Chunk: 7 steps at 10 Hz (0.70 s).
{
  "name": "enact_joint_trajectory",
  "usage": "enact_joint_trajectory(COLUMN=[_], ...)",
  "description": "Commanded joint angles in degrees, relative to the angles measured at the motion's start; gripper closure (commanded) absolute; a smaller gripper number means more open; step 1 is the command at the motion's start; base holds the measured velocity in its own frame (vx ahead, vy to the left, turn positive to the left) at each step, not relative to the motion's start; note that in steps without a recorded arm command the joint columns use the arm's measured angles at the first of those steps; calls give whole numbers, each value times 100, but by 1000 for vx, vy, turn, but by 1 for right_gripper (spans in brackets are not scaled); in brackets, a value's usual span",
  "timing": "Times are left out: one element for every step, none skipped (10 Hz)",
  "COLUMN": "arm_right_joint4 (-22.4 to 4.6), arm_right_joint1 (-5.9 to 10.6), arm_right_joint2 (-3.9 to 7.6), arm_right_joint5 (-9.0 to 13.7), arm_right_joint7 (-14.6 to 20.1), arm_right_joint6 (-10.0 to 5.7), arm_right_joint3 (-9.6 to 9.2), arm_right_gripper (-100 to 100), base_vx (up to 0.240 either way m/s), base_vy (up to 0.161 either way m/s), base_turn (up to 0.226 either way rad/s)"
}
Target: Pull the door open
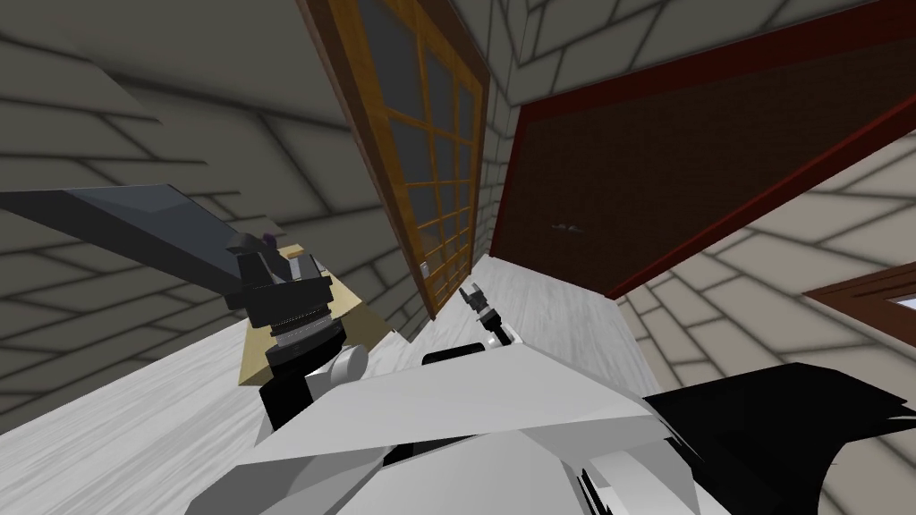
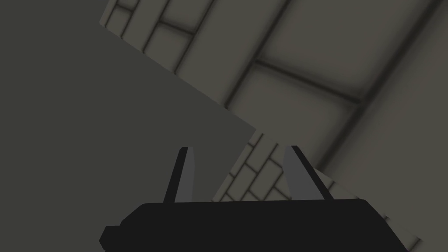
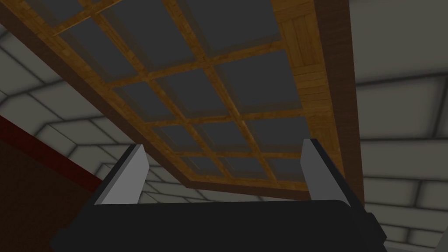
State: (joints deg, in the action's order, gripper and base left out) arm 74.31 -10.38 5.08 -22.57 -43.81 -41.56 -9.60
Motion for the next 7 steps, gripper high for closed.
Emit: enact_joint_trajectory(arm_right_joint4=[-257,-399,-540,-677,-824,-952,-1080], arm_right_joint1=[91,140,189,238,286,331,375], arm_right_joint2=[-37,-48,-59,-70,-81,-95,-109], arm_right_joint5=[-85,-139,-193,-247,-301,-350,-399], arm_right_joint7=[-197,-307,-417,-526,-636,-735,-835], arm_right_joint6=[-90,-134,-179,-223,-267,-307,-347], arm_right_joint3=[-26,-44,-62,-80,-98,-114,-131], arm_right_gripper=[-100,-100,-100,-100,-100,-100,-100], base_vx=[75,96,106,85,84,101,115], base_vy=[-32,-26,-28,-40,-43,-27,-22], base_turn=[37,39,40,37,39,41,36])
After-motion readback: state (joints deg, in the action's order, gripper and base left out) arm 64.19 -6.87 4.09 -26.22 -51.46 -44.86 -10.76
